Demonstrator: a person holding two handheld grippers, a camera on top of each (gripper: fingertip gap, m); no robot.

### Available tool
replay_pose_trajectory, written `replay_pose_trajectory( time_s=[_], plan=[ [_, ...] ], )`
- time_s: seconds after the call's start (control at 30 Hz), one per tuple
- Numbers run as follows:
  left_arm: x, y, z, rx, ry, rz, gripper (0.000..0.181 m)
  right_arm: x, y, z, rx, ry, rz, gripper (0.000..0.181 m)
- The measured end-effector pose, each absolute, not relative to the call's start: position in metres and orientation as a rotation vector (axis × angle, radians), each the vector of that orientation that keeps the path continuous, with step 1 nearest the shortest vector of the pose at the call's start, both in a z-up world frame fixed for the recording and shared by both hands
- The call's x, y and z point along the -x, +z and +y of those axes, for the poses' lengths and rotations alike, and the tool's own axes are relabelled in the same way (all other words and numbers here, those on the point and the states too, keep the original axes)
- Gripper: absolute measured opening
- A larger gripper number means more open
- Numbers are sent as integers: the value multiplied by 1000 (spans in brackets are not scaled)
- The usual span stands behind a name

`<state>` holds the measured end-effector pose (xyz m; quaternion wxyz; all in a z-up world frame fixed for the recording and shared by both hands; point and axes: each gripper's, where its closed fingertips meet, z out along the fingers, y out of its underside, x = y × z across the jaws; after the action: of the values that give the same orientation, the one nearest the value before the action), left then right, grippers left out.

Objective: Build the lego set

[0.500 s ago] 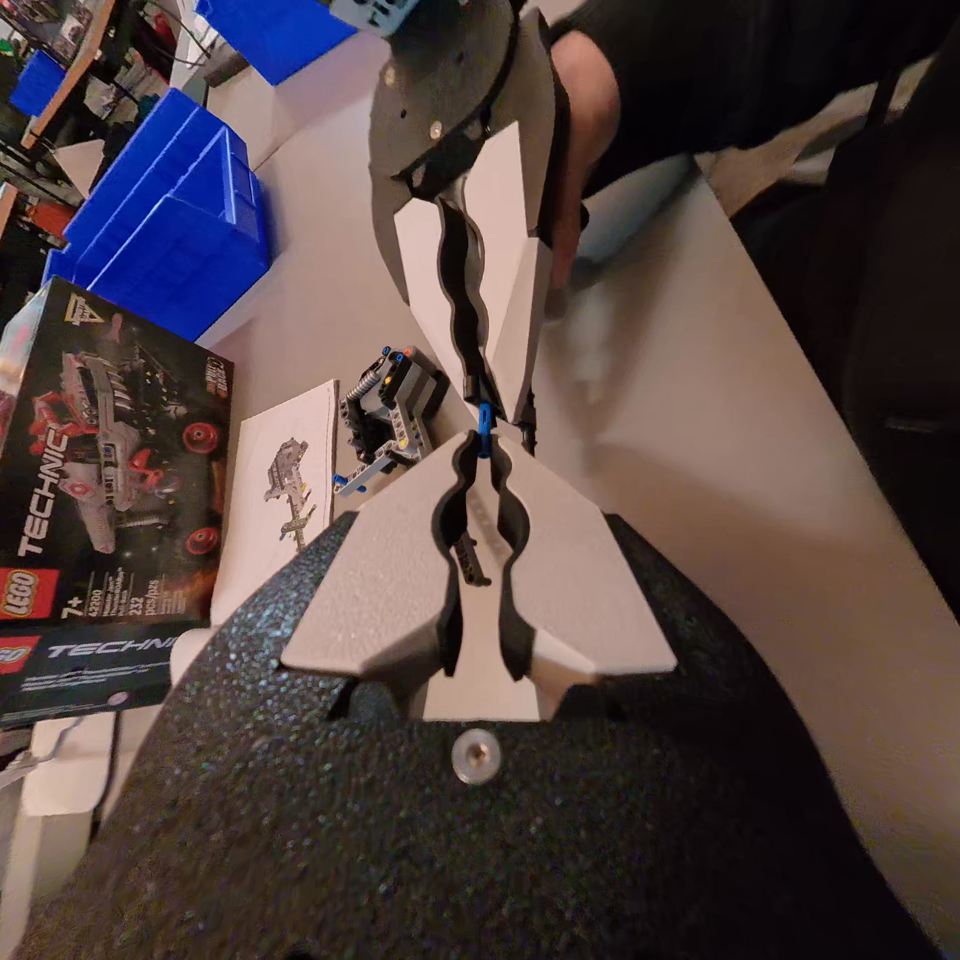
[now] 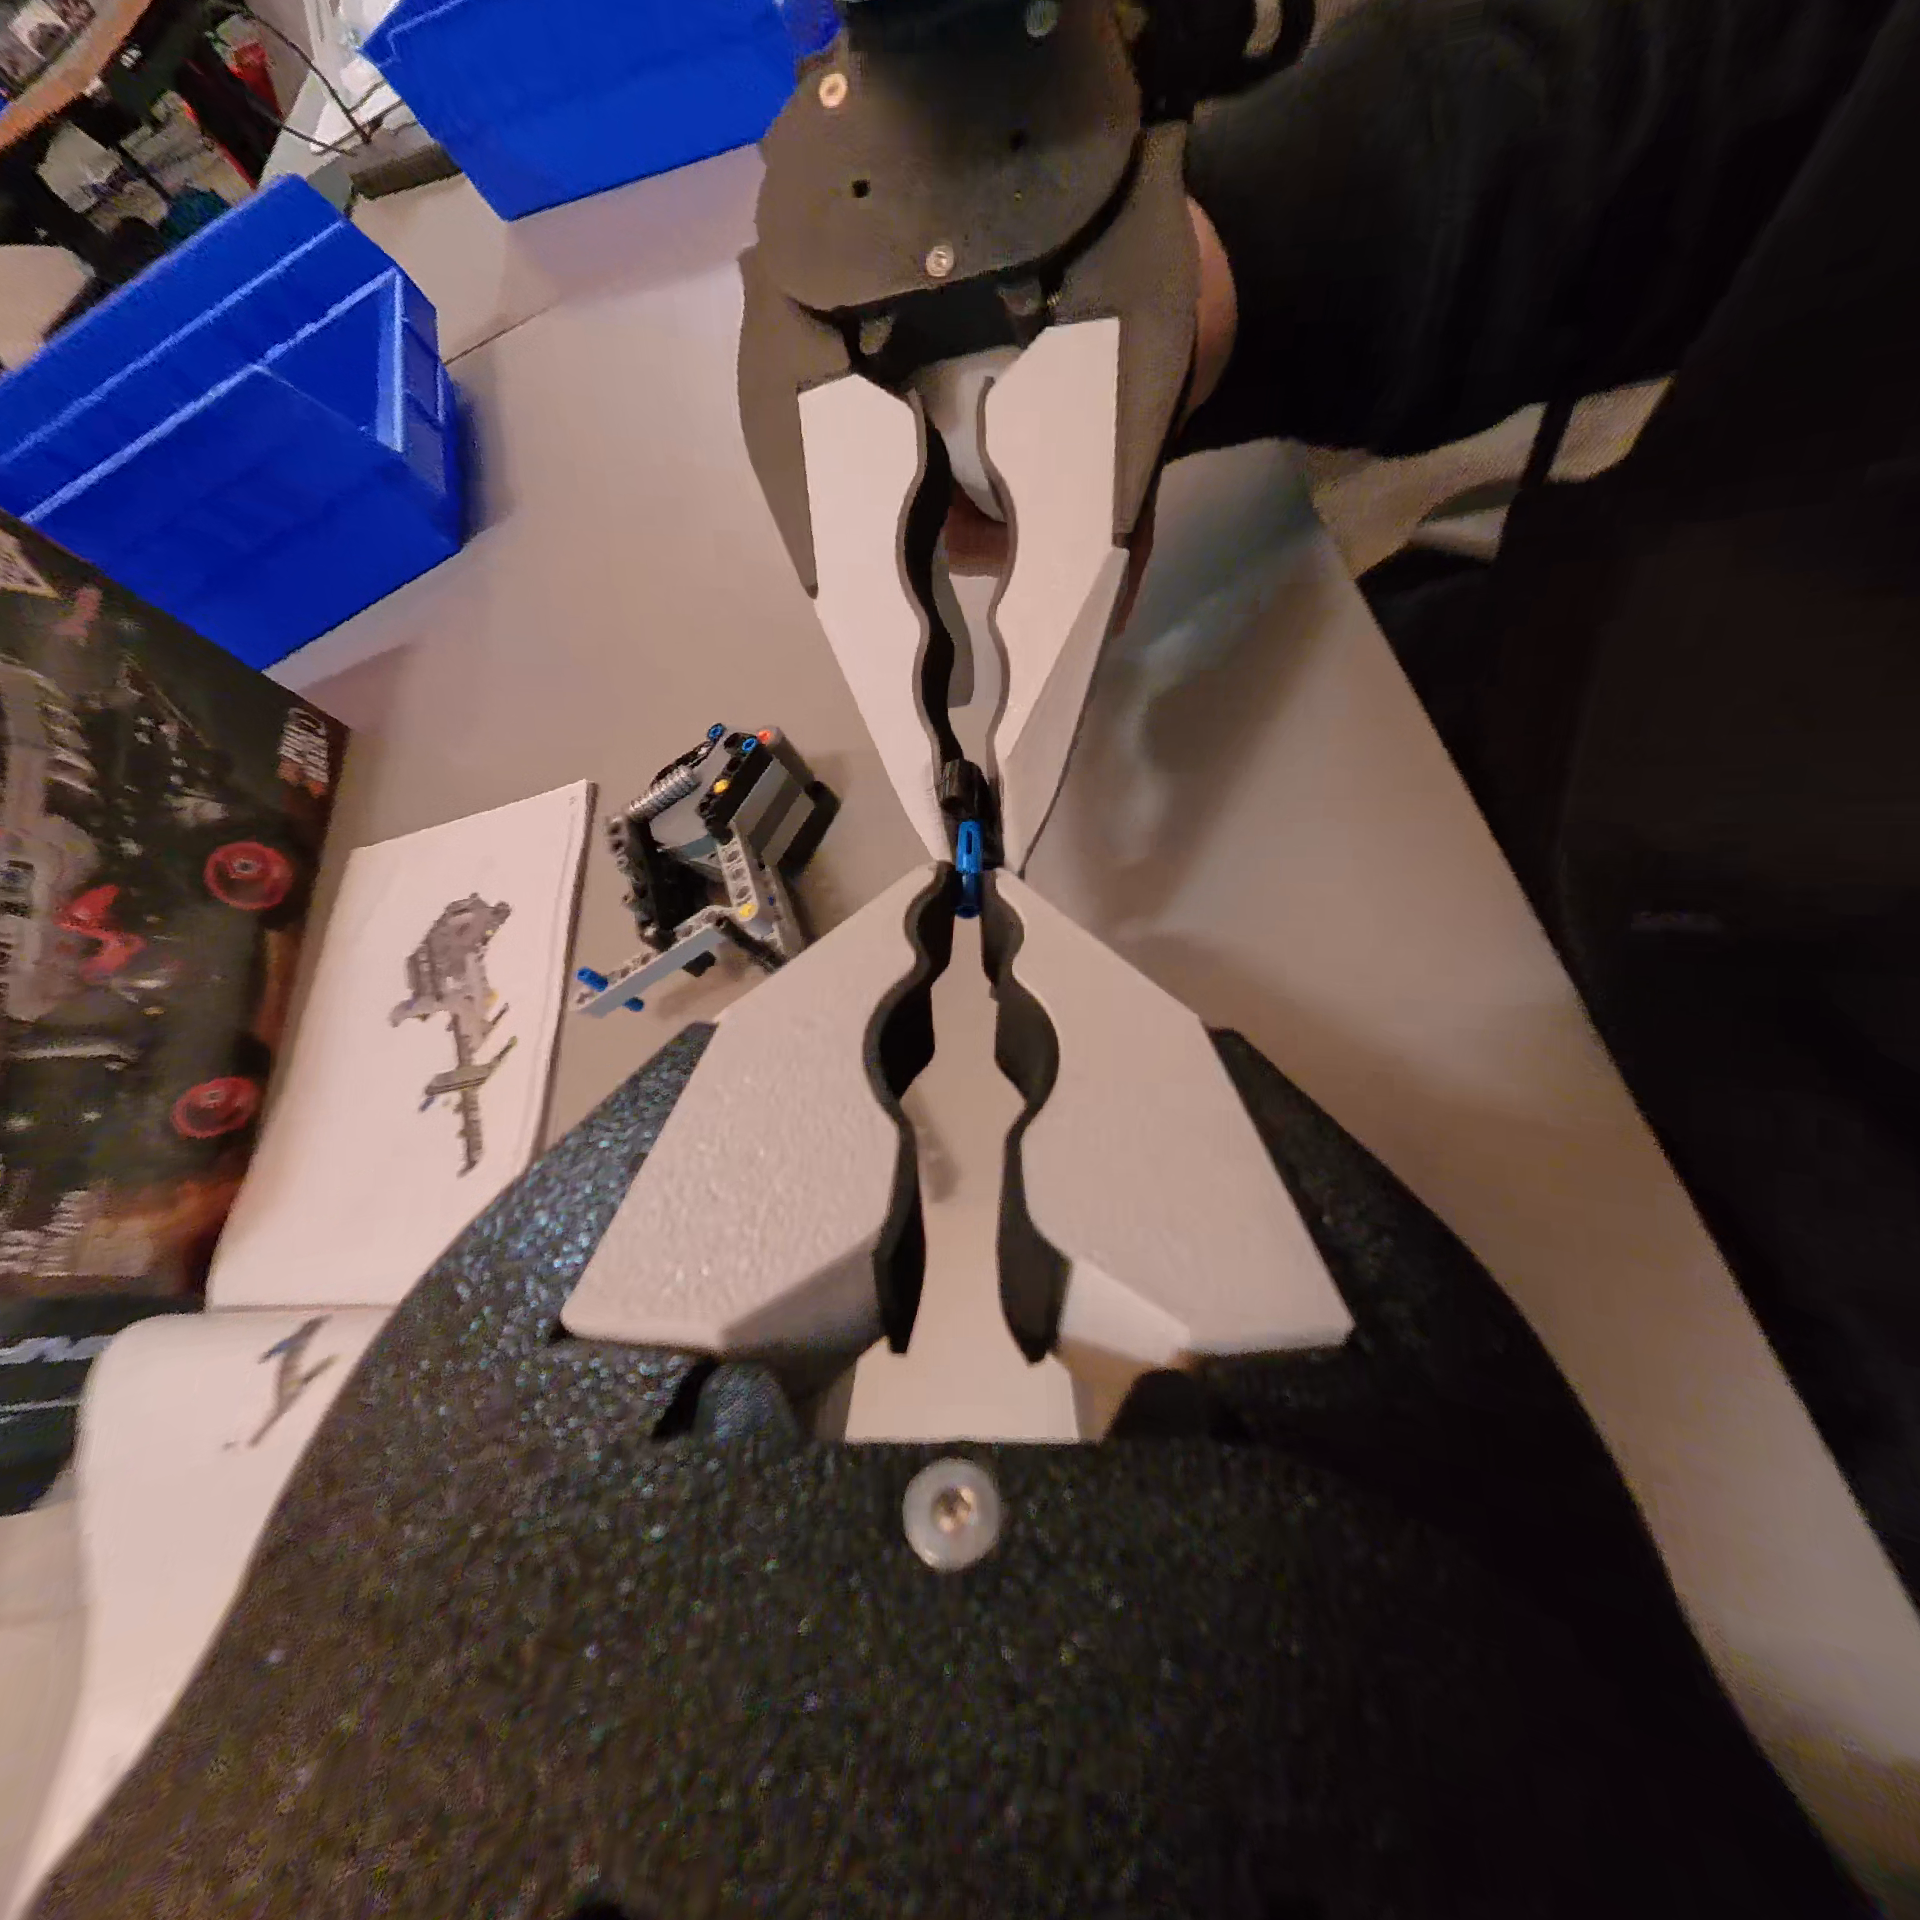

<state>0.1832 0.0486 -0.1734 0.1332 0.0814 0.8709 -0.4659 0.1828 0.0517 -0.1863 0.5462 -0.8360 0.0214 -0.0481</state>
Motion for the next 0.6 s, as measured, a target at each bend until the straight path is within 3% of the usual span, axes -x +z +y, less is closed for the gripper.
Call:
replay_pose_trajectory(
  time_s=[0.03,0.37,0.6],
  plan=[
    [-182,-173,48,-210,-1384,2547,2,-182,-186,51,1996,-130,38,6],
    [-182,-182,48,-305,-1130,2514,1,-186,-199,49,2162,-423,-133,5],
    [-182,-171,42,-18,-1648,2631,2,-184,-188,46,2001,-331,-116,5]
  ],
)
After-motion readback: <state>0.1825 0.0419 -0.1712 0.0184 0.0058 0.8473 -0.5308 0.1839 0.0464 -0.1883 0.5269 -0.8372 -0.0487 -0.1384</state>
